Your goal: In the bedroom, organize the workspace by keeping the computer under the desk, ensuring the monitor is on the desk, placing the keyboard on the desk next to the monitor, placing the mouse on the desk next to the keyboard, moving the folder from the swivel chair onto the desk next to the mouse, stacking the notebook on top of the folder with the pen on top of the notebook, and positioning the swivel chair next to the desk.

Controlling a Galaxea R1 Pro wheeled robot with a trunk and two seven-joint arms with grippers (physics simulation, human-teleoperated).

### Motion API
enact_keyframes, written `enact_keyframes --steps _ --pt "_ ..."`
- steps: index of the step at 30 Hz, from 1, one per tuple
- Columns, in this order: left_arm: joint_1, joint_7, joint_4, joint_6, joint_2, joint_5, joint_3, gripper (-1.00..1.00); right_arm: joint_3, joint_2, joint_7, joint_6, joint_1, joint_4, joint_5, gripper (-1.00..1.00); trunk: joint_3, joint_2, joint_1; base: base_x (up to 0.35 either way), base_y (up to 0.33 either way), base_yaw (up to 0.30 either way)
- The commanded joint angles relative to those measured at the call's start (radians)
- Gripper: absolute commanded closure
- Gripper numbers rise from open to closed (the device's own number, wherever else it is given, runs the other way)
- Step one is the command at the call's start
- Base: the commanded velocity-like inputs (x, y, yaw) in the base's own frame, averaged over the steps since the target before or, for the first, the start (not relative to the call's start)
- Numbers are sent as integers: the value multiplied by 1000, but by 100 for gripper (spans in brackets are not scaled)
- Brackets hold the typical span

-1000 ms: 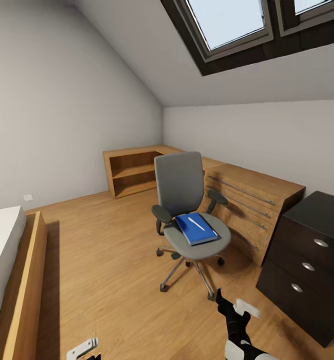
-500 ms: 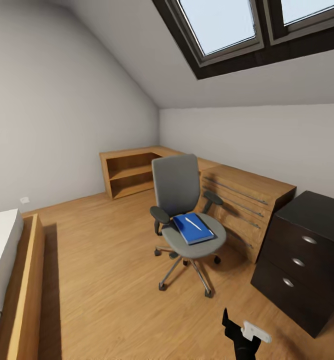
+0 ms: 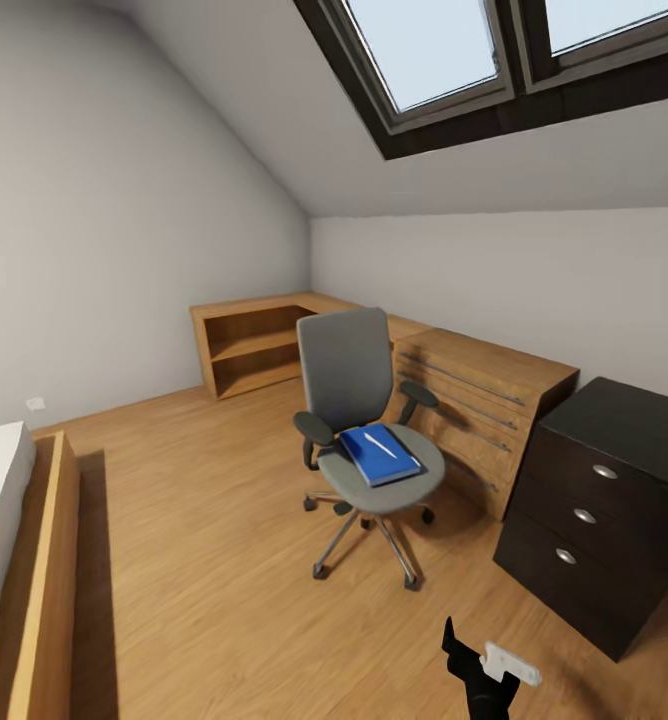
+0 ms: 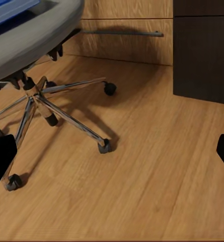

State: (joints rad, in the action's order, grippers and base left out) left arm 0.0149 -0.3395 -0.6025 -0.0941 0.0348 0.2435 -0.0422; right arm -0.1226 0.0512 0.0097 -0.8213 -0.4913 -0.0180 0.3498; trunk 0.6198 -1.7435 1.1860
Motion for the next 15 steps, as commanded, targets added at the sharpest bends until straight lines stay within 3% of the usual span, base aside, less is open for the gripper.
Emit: enact_keyframes --steps 1,7,15 --pt "0 0 0 -4 0 10 -1 -100 -8 0 1 -4 -1 -2 -4 -100 1 0 0 -46 188 -1" --pt "0 1 5 -4 1 10 1 -100 -8 0 1 -3 -1 -3 -4 -100 1 0 0 -72 290 -30" --pt "0 1 5 -4 0 10 1 -100 -8 -2 2 -2 -1 -3 -4 -100 1 0 0 -77 312 -212"
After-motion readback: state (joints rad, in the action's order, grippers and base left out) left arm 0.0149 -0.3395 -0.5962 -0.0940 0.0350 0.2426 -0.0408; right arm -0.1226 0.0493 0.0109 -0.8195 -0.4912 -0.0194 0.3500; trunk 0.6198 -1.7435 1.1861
